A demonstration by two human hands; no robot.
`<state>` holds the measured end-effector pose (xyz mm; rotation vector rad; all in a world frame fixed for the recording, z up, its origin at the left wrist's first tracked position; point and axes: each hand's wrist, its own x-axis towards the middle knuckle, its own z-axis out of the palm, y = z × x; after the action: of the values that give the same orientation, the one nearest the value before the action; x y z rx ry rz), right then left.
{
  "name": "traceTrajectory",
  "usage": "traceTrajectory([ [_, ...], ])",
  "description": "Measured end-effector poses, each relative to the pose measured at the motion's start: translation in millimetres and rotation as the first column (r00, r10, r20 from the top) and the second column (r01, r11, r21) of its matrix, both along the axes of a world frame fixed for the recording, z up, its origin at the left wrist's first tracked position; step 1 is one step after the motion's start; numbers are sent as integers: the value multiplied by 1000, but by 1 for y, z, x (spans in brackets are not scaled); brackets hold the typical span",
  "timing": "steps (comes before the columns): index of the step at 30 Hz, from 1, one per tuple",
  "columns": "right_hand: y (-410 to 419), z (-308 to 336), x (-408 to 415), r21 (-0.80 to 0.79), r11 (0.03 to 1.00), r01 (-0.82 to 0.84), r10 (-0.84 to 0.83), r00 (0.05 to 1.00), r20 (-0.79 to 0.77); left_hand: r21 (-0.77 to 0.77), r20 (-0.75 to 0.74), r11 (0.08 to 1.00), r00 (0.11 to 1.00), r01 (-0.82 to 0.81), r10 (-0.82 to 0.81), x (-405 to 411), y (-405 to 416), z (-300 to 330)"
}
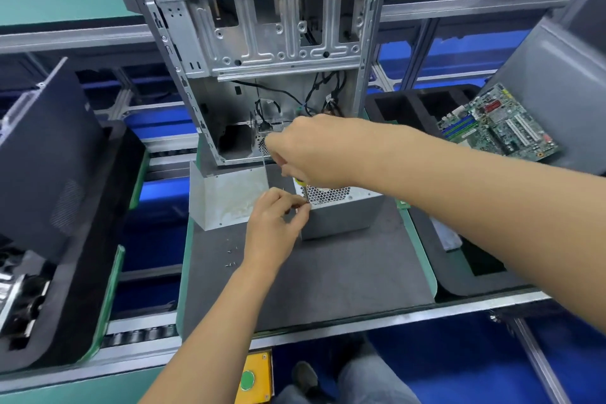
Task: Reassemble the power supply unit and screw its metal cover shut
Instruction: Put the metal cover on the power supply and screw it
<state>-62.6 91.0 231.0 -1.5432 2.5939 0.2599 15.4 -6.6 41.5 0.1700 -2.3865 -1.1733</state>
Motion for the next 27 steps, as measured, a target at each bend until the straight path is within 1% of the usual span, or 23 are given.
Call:
traceTrajectory([
  [3,2,6,-8,157,987,-16,6,998,65,-22,14,999,999,-39,39,1,2,3],
  [6,7,9,-10,214,976,-29,7,995,103,-5,1,998,998,-65,65,3,7,3],
  [7,7,9,-12,221,974,-49,31,996,84,2,0,997,997,-74,74,3,8,3],
  [8,8,7,-15,208,976,-57,51,998,36,5,-2,997,997,-80,80,3,8,2],
  [11,9,4,-19,106,994,1,14,991,-136,14,1,995,996,-95,95,4,10,2],
  [12,10,2,-20,74,997,14,-3,989,-150,18,14,995,995,-100,100,4,11,2],
  [13,11,2,-21,57,998,25,-19,994,-107,23,31,994,993,-111,110,4,12,3],
  [14,11,2,-21,47,999,18,-17,1000,-21,22,47,992,991,-128,127,3,13,4],
  [16,11,3,-21,27,998,-57,53,990,132,-5,62,986,984,-168,168,2,17,7],
  [17,12,4,-22,17,994,-106,102,982,159,-19,61,983,981,-183,184,2,18,9],
  [18,13,4,-23,19,988,-151,147,981,126,-32,57,981,980,-190,192,2,20,9],
  [20,13,2,-21,35,974,-223,225,973,-53,-60,43,981,981,-185,188,4,22,9],
  [21,12,1,-20,30,975,-222,224,967,-125,-71,42,980,982,-183,186,5,23,9],
  [23,10,1,-17,23,991,-133,135,973,-188,-66,69,978,977,-197,201,4,25,10],
  [25,9,1,-19,37,997,-62,68,985,-156,-34,114,970,963,-242,244,3,28,12],
  [27,10,2,-21,68,995,-73,74,997,-9,-10,129,965,957,-261,260,1,29,15],
])
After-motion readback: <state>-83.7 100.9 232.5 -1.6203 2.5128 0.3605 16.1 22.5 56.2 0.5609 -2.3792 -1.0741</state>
